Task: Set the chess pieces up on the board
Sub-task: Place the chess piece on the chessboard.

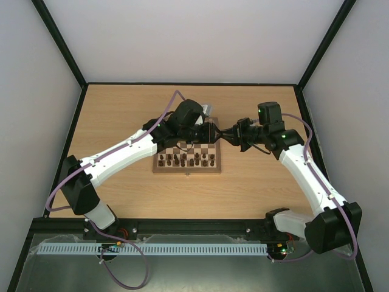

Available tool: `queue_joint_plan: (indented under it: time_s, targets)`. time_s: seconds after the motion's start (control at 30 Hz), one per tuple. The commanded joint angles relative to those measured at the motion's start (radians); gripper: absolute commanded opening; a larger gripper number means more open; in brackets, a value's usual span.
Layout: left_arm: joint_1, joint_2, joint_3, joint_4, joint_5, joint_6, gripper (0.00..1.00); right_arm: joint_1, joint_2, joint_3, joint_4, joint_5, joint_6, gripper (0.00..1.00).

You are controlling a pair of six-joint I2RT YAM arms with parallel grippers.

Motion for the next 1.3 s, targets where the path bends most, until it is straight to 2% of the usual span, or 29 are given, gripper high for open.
queue_joint_plan:
  time_s: [0.0,0.03,0.27,0.63,0.77,0.87,1.0,1.07,1.27]
  targets:
    - [-0.005,-0.014,0.027,0.001,-0.016,0.009,0.36,0.013,-0.023,-0.013,-0.009,-0.016,0.014,0.13]
    - [-0.005,-0.012,0.028,0.005,-0.016,0.007,0.31,0.014,-0.023,-0.013,-0.009,-0.015,0.015,0.13]
    - [-0.007,0.007,0.036,0.012,0.0,0.003,0.16,0.02,-0.018,-0.012,0.001,-0.014,0.023,0.13]
    - [-0.006,0.006,0.012,0.042,0.01,0.0,0.13,0.021,-0.012,-0.024,0.029,-0.023,0.037,0.14]
    - [-0.007,-0.004,-0.005,0.048,0.018,0.008,0.13,0.021,-0.013,-0.036,0.033,-0.032,0.033,0.23]
    - [-0.004,-0.016,-0.025,0.057,0.032,0.009,0.13,0.021,-0.021,-0.054,0.039,-0.034,0.034,0.25]
    - [0.003,-0.038,-0.047,0.053,0.055,0.015,0.13,0.019,-0.041,-0.085,0.036,-0.043,0.032,0.4]
    - [0.013,-0.066,-0.074,0.051,0.077,0.014,0.13,0.017,-0.057,-0.098,0.021,-0.047,0.017,0.47]
    - [0.093,-0.231,-0.235,0.064,0.214,-0.03,0.13,-0.027,-0.139,-0.155,-0.082,-0.089,-0.095,0.59]
